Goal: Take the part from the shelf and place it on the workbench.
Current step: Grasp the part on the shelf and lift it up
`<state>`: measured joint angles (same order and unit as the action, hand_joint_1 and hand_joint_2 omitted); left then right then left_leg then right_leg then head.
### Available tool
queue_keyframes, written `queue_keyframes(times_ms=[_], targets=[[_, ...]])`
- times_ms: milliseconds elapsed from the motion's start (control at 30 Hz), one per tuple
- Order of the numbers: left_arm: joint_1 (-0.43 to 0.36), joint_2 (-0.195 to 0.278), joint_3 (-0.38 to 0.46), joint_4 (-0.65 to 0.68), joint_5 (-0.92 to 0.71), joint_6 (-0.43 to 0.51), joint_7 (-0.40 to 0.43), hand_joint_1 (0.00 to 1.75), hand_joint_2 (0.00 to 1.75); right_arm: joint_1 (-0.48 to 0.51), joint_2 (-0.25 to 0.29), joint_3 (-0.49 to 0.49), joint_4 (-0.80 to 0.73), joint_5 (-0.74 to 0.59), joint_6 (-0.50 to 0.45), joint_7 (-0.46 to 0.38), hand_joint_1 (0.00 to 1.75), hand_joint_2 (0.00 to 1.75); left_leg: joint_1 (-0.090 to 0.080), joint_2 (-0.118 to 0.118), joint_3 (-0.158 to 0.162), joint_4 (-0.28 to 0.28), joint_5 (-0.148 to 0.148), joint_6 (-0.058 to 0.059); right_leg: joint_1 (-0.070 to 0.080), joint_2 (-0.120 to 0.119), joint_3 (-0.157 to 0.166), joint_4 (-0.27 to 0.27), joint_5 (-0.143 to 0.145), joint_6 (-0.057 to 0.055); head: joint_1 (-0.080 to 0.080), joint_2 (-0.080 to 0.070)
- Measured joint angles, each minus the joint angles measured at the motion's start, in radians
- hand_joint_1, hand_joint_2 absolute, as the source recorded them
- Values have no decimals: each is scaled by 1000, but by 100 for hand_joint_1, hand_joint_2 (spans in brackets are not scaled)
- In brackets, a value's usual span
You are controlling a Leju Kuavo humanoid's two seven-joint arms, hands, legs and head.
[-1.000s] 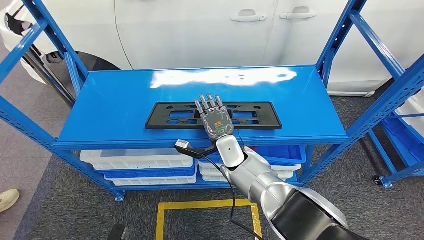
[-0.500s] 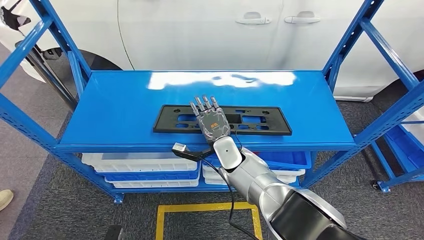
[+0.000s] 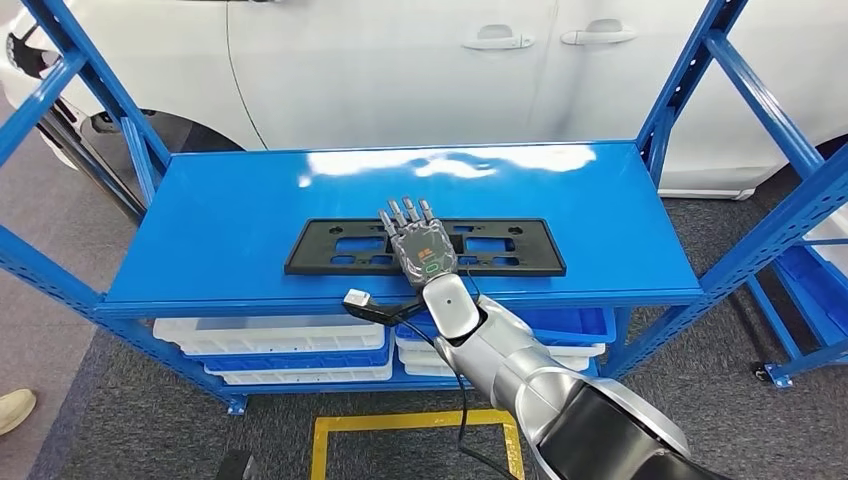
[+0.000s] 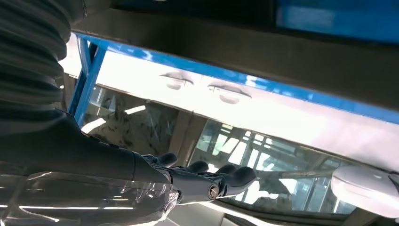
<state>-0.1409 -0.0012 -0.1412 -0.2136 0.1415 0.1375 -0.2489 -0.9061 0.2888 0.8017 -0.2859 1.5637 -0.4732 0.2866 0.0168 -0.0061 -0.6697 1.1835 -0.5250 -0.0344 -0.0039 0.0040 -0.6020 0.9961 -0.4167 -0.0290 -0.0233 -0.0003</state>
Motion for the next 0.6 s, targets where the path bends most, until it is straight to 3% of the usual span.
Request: queue_keyframes(times_ms=[67,100,133,167,233,267,400,467,533,567,600], targets=[[3,0,3,0,0,0,0,0,0,3,1,0,1,0,16,-4,103,175,1,0,-59,103,-27,-3,2,0,2,1,-3,-3,0,0],[4,1,4,0,1,0,-1,0,0,4,1,0,1,-1,24,-7,134,175,1,0,-64,102,-12,-3,3,0,3,1,-4,-3,0,0],[5,1,6,0,2,0,-2,0,0,4,2,0,2,-1,30,-10,164,175,1,0,-48,60,20,-1,4,1,6,2,-6,-2,0,0],[5,1,7,0,2,0,-2,0,0,4,3,0,2,-1,36,-14,175,175,1,0,-16,-10,60,3,4,2,10,3,-9,0,0,0],[2,1,11,0,3,0,-3,0,0,4,6,0,1,-1,43,-20,175,175,-3,0,47,-138,109,13,7,3,14,6,-15,7,0,0],[1,1,13,0,3,0,-3,0,0,4,7,0,1,-1,46,-22,175,175,-5,-1,62,-170,115,18,9,3,14,7,-17,12,0,0],[0,1,16,0,2,0,-2,0,0,3,10,0,1,-1,52,-27,175,175,-5,-2,67,-184,116,38,8,2,7,21,-30,32,0,0],[-1,1,16,0,3,-1,-3,0,0,1,11,0,0,-1,54,-27,175,175,-1,-1,69,-189,118,48,6,2,-29,102,-79,42,0,0],[-1,1,17,0,3,-2,-3,0,0,0,10,0,0,-2,57,-27,175,175,-2,0,69,-188,117,52,2,1,-98,243,-140,47,0,0],[0,1,17,0,3,-3,-3,0,0,0,10,0,0,-2,59,-27,175,175,-3,1,69,-188,116,52,1,1,-125,293,-152,48,0,0],[0,1,17,0,3,-5,-3,0,0,-1,9,0,0,-2,60,-27,175,175,-3,0,70,-188,115,52,0,1,-135,309,-146,49,0,0]])
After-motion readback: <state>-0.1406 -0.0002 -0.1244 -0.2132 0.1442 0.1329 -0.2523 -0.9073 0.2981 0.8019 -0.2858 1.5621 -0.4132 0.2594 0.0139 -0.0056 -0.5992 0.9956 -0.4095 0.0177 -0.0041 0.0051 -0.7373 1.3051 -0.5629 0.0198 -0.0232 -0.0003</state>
